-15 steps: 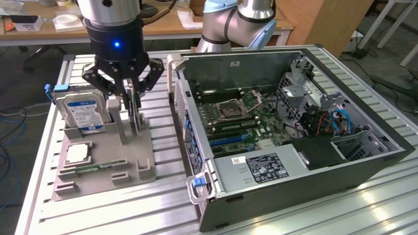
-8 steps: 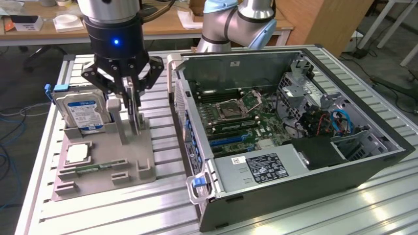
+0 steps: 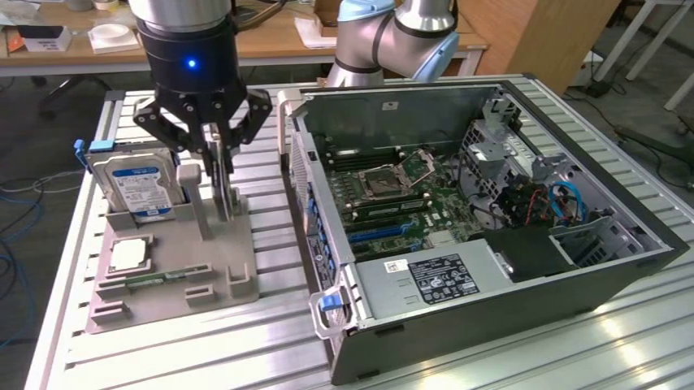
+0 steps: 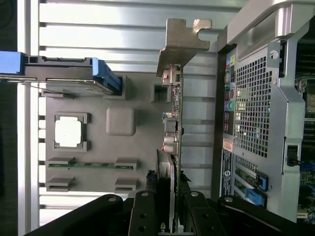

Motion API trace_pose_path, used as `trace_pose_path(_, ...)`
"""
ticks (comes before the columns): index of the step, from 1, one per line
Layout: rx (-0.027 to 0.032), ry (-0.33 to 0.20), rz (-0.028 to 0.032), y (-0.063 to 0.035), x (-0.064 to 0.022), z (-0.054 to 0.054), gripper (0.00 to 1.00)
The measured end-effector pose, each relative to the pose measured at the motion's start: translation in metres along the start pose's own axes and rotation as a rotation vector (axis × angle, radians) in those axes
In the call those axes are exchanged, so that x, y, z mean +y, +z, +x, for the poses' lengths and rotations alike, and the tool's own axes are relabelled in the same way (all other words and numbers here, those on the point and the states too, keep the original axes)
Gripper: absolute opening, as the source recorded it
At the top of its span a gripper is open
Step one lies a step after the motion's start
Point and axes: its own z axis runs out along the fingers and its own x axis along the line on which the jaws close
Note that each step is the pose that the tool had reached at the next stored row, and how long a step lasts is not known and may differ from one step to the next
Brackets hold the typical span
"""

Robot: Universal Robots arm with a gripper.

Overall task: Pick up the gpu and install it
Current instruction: 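Pick up the gpu and move the gpu toward the slot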

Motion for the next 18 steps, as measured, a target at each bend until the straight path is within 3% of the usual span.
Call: trace_pose_path(18, 0.0000, 0.000, 0.0000, -0.0116, 0.0003, 0.000, 0.27)
